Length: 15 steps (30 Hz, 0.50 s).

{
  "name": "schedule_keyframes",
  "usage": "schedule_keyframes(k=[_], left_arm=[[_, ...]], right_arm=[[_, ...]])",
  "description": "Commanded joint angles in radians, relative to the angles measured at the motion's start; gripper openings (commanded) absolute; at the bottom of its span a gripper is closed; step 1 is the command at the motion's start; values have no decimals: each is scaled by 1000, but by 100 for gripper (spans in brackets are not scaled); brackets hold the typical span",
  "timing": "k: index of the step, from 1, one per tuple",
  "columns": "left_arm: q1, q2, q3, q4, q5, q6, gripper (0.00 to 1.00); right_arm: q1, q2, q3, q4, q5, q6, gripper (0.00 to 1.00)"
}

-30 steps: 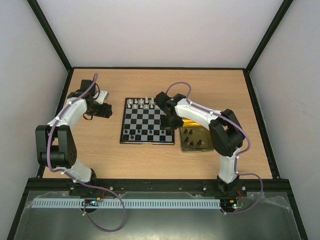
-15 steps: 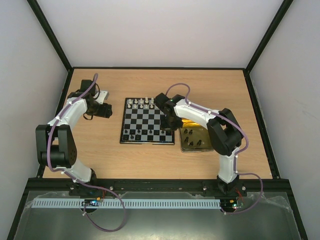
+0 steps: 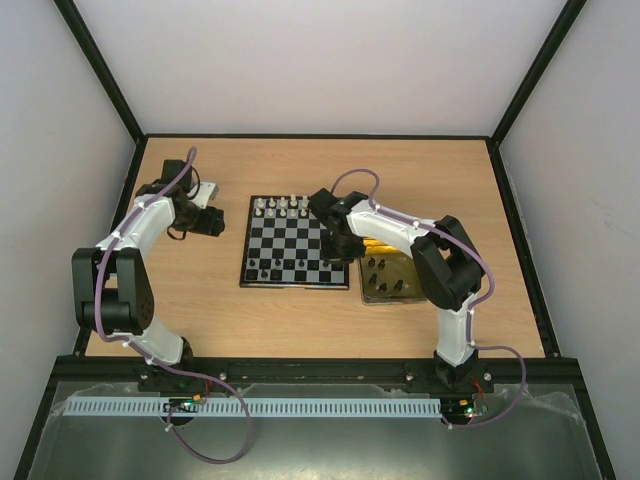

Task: Set up the chess pieces on the board
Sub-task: Place the chess piece on the chessboard.

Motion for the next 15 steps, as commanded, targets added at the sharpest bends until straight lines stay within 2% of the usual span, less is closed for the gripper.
schedule_keyframes(k=[1,6,10,15], left_arm=[[-4,7,12,-4,-4,-8,74],[-4,8,12,-3,-4,-8,74],[-4,10,12,-5,-4,-8,74],[-4,11,15,-6,-4,-6,74]], right_arm=[[6,12,-10,2,9,-1,7],[7,14,-17,6,6,-1,8],[6,14,-12,4,7,1,15],[6,11,-10,-1,16,-1,16]])
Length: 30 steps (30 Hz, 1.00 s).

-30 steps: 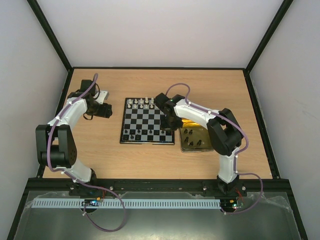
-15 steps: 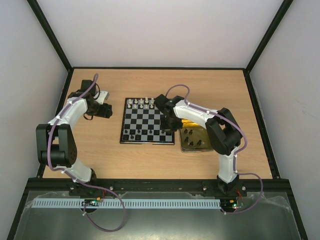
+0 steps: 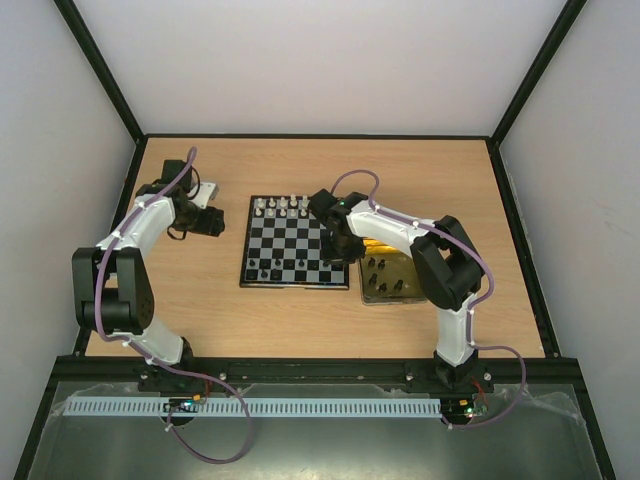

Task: Set up the chess pieces on the board
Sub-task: Place the chess piece on the chessboard.

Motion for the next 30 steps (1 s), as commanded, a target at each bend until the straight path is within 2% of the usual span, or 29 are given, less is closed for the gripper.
schedule_keyframes(k=[1,12,22,26,30], left_arm=[[-4,9,15,-6,-4,-6,74],[-4,6,19,-12,0,-5,74],[-4,-20,26,-32,1,-1,74],[-4,-32,48,-69,-13,17,74],[-4,-53,99,-122,-56,69,74]], right_arm=[[5,9,-5,-4,20,0,16],[-2,25,64,-36,67,-8,16],[-72,28,145,-65,87,-33,16],[-115,-22,170,-56,93,-28,16],[-140,-119,109,-26,97,-15,14]])
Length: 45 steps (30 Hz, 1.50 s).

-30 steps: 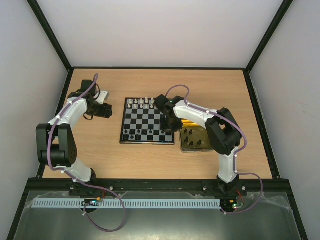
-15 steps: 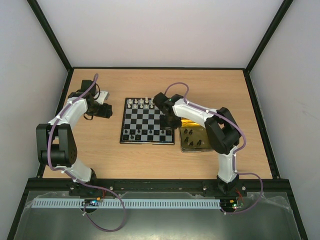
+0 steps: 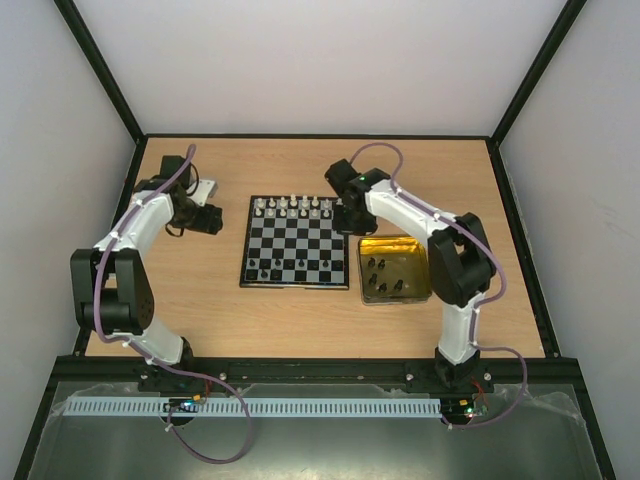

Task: Set up the chess pieces on the board
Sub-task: Place the chess piece on the chessboard, then pick up the chess piece from the storage box.

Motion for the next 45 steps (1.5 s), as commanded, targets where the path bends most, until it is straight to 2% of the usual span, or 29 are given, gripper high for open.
schedule_keyframes(k=[1,7,11,18,24,31,37,45], left_arm=[[-3,-59,77,-86,-59,71,74],[7,-106,127,-176,-83,86,74],[17,-141,122,-203,-88,92,74],[25,-227,48,-182,-48,74,74],[24,-223,55,-156,16,42,74],[25,-228,70,-189,13,69,74],[25,-241,52,-218,-30,73,74],[13,-169,75,-176,-84,51,74]], right_arm=[[-20,-135,-49,-2,43,8,14],[-20,-282,-178,71,28,40,13],[-21,-317,-228,87,25,29,10],[-21,-316,-162,58,56,16,8],[-26,-313,-27,-43,130,-28,7],[-33,-399,-97,-49,131,-4,11],[-33,-491,-180,-55,88,9,9],[-55,-539,-211,-103,177,16,16]])
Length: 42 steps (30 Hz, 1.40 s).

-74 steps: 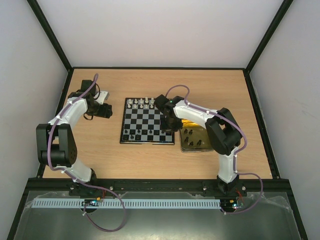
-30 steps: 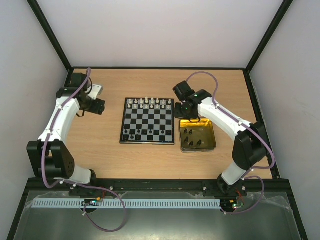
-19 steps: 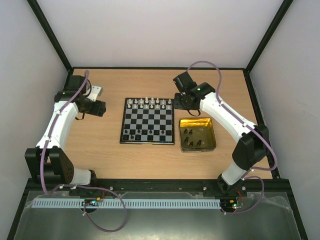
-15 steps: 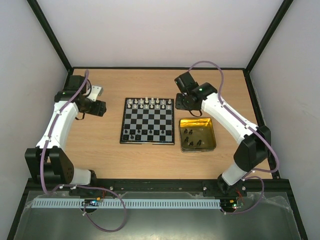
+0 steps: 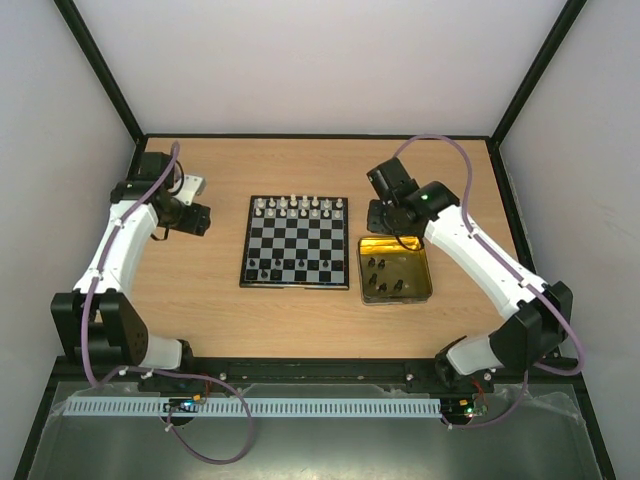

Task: Set up the chess pieces on the board
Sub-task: Pick up the chess piece from the storage box.

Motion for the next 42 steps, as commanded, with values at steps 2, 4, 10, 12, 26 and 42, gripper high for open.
schedule_keyframes(k=[2,4,10,12,26,42], left_arm=[[-43,72,49,19,-77,-17,74],[-104,92,60,40,-120,-13,74],[-210,127,19,126,-136,-21,74],[-219,145,19,141,-120,-30,74],[-229,204,68,132,-83,-68,74],[-261,248,99,148,-76,-90,74]], right_arm=[[-77,-18,-25,-55,51,11,16],[-127,-9,-44,-42,-5,8,16],[-135,47,-157,16,-104,2,14],[-135,37,-205,50,-129,8,13],[-135,-8,-347,76,-142,2,14],[-135,-101,-464,61,-127,82,21]])
